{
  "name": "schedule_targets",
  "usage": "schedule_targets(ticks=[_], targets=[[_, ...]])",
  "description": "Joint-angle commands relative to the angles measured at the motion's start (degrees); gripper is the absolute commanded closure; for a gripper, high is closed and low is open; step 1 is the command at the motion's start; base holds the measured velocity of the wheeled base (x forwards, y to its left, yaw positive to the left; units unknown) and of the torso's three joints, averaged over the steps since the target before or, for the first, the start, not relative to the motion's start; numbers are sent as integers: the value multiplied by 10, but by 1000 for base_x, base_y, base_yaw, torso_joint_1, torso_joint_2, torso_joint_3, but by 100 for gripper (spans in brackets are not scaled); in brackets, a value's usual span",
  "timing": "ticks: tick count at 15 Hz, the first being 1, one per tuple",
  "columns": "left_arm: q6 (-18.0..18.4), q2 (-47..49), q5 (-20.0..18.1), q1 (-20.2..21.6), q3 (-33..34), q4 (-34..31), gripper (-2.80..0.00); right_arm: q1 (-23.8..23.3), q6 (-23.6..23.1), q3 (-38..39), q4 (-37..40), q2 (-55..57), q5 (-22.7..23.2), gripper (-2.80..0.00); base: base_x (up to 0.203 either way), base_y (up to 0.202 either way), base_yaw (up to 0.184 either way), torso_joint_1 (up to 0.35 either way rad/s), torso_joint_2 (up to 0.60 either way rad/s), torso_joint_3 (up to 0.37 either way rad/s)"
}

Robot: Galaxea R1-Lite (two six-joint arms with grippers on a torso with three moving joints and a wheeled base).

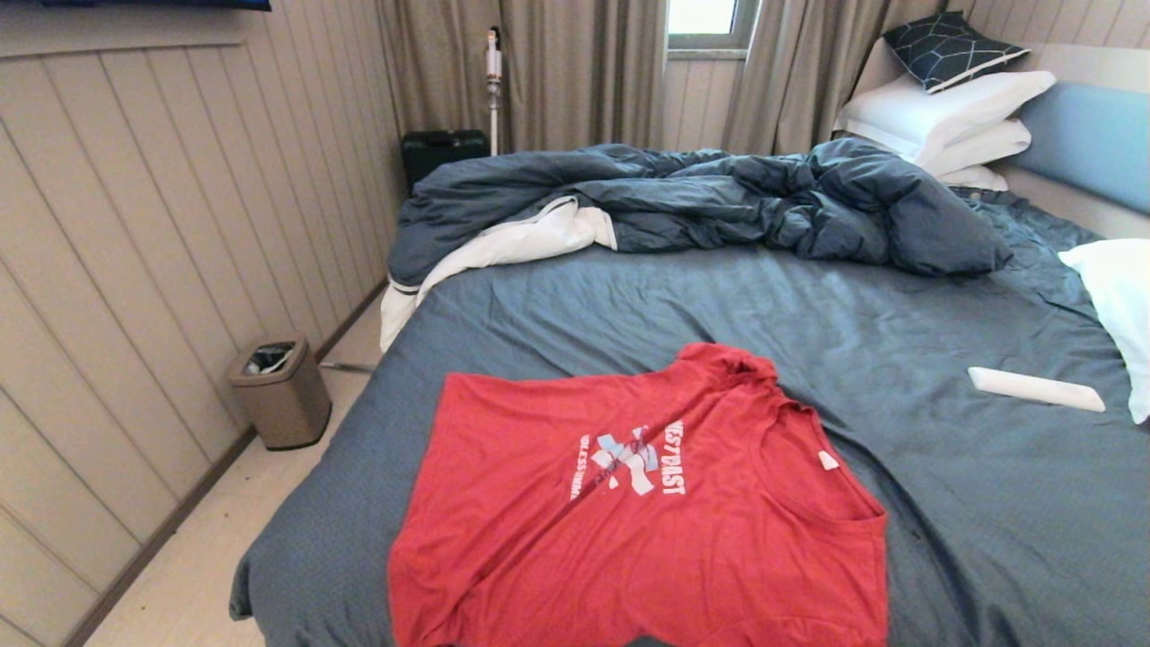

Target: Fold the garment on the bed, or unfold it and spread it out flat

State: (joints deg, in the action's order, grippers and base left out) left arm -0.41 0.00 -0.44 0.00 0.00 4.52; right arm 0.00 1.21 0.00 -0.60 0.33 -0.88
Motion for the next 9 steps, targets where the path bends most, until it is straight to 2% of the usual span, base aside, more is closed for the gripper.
schedule_targets(ticks=[1, 9], targets=[[0, 1, 0, 0, 0, 1, 0, 0, 0, 0, 0, 2, 0, 0, 0, 0, 0, 0, 0, 0], [0, 1, 0, 0, 0, 1, 0, 0, 0, 0, 0, 2, 0, 0, 0, 0, 0, 0, 0, 0]])
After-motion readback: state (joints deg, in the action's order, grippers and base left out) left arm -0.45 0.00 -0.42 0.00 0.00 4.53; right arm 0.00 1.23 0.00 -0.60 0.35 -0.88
